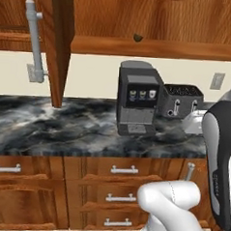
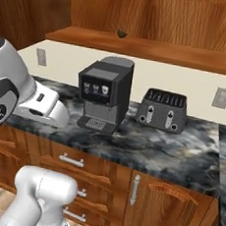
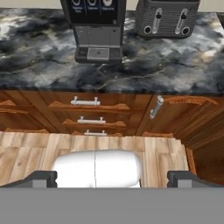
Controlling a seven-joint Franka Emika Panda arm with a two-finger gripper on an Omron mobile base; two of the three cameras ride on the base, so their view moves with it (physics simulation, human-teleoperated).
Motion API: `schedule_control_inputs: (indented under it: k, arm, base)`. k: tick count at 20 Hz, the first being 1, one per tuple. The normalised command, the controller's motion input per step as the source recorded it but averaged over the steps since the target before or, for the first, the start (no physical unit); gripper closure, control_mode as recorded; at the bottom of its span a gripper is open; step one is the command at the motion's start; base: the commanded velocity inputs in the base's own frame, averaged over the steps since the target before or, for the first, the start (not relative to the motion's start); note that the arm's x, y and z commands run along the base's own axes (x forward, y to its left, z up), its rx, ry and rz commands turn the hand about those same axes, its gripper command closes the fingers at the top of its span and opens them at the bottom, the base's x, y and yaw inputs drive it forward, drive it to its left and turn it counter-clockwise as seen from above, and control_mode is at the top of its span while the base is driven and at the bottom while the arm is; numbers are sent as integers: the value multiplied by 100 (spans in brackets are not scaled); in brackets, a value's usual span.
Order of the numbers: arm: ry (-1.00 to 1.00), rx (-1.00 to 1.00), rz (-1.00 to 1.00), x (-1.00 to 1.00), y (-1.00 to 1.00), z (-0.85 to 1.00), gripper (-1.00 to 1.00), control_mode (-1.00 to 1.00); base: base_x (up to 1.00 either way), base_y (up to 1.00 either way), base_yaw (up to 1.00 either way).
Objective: Pick the kiwis from the cabinet and place them in one bowl. Pick the pear from the sink and place it in the other bowl.
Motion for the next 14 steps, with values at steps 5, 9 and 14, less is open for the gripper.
schedule_control_inputs:
  k: [5,9,14]
  arm:
    - [0,0,0,0,0,0,-100,100]
    - [0,0,0,0,0,0,-100,100]
    - [0,0,0,0,0,0,-100,100]
  base:
    - [51,3,-12]
    - [38,3,-15]
    - [13,7,-14]
